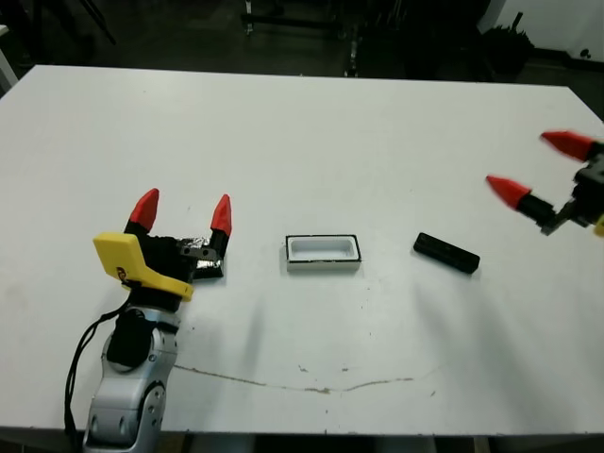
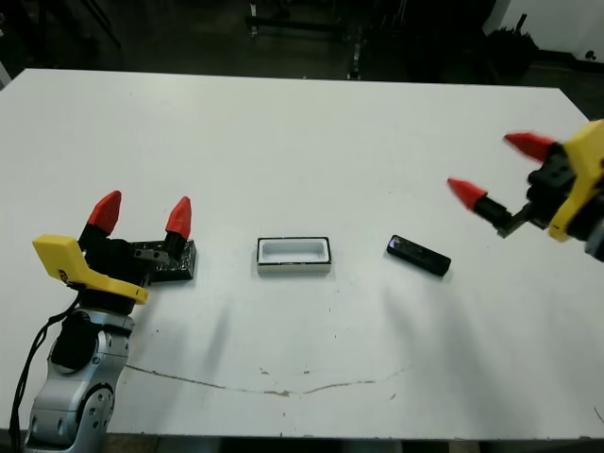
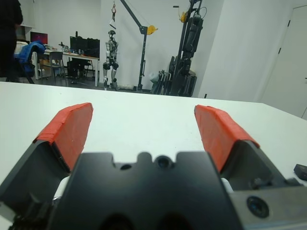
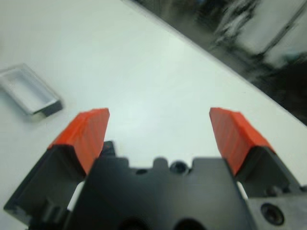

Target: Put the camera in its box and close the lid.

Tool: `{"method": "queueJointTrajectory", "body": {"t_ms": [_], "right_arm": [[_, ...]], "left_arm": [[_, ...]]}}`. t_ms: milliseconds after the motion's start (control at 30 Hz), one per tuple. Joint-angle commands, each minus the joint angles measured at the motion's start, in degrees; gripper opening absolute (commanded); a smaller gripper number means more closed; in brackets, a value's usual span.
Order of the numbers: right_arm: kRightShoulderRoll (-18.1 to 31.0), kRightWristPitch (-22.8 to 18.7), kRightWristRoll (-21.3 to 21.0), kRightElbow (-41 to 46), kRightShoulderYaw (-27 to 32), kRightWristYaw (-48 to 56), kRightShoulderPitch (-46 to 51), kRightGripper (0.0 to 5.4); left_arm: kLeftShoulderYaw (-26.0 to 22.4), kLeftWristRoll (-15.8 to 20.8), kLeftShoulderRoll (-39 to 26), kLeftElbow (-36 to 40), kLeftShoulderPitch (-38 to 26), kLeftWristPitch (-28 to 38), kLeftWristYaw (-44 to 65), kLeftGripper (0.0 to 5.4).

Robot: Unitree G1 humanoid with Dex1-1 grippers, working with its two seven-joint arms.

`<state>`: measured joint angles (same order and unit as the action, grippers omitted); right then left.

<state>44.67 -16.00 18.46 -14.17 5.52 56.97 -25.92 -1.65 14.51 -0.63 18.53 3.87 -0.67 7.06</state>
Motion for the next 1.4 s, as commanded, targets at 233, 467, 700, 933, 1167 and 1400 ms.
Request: {"method": "queueJointTrajectory", "body": {"t_ms": [233,467,700,933,1167,1400], "right_arm": [[1.6,-5.6,-5.1,-5.0,-8.7,8.4,-6.5,5.4],[1.9,-3.8,-12.1,-10.5,-14.3,12.4,-9.7,5.4],[0.9,-0.3,-15.1,-15.8,-16.6,15.7,-12.2,5.4],[0.1,4.9,-19.8,-20.0,-19.2,15.3,-13.9,5.4],[-1.3,9.3,-21.8,-23.3,-19.5,15.2,-14.2,5.4],[-2.6,11.3,-21.9,-24.8,-19.3,17.2,-13.6,5.4]], "left_arm": [[-0.4,-0.4,0.3,0.4,0.7,-1.0,-1.1,5.4],[-0.2,-0.3,0.3,0.5,0.5,-1.2,-1.0,5.4],[-0.3,0.5,0.4,0.6,0.5,-1.2,-0.5,5.4],[-0.4,-0.3,0.0,0.6,0.5,-1.0,-0.5,5.4],[-0.5,-0.5,0.1,0.9,0.4,-1.4,-0.8,5.4],[-0.5,-0.4,0.2,0.8,0.6,-1.0,-0.6,5.4]]}}
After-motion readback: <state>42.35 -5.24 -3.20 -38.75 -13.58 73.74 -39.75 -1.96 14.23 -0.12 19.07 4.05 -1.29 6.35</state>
